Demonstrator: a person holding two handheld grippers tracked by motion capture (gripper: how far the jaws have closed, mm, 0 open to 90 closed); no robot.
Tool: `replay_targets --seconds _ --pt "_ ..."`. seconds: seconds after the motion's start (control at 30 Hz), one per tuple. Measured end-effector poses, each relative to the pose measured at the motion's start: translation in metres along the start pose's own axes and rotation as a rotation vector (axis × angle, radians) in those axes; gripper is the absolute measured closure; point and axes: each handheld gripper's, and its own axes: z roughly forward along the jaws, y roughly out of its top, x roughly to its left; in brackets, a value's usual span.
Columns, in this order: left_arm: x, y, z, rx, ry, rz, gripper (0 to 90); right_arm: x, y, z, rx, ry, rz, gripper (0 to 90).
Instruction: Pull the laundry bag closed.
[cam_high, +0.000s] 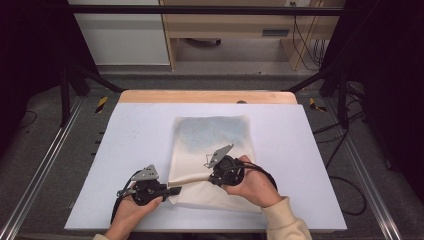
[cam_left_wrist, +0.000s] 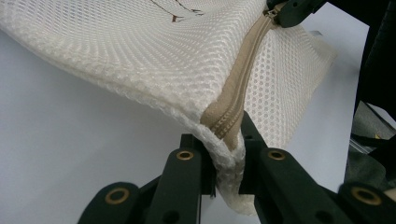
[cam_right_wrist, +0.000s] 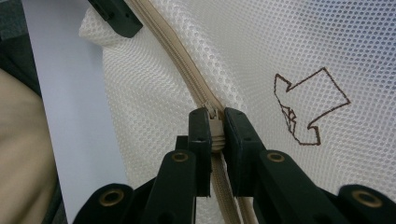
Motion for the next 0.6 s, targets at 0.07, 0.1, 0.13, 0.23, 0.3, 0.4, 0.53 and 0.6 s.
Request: replay_targets --seconds 0.07,0.1,0.13,0.23,0.3,0.4,0.53,0.6 --pt "0.0 0.0 0.0 0.0 -0.001 0.0 82.4 -0.001 -0.002 -0.001 -0.001 -0.004 0.009 81.8" --pt "0.0 0.0 0.0 0.001 -0.001 0.001 82.4 -0.001 -0.003 -0.002 0.002 -0.005 0.008 81.9" --pt "0.0 0.0 0.001 0.001 0.0 -0.001 82.4 -0.001 -0.004 -0.002 0.0 -0.004 0.014 81.8" --pt "-0.001 -0.001 0.001 0.004 0.003 0.008 82.3 -0.003 -0.007 -0.004 -0.005 -0.008 0.021 81.9" --pt "-0.002 -0.001 0.002 0.004 0.004 0.01 82.4 -0.003 -0.009 -0.004 -0.005 -0.01 0.028 81.9" --pt "-0.002 -0.001 0.003 0.006 0.002 0.01 82.4 -0.003 -0.01 -0.005 -0.005 -0.011 0.024 81.8" --pt "-0.003 -0.001 0.003 0.006 0.002 0.012 82.3 -0.003 -0.011 -0.006 -0.004 -0.009 0.025 81.9" --pt "-0.003 -0.001 0.003 0.008 0.001 0.015 82.3 -0.003 -0.012 -0.006 -0.005 -0.009 0.026 81.9"
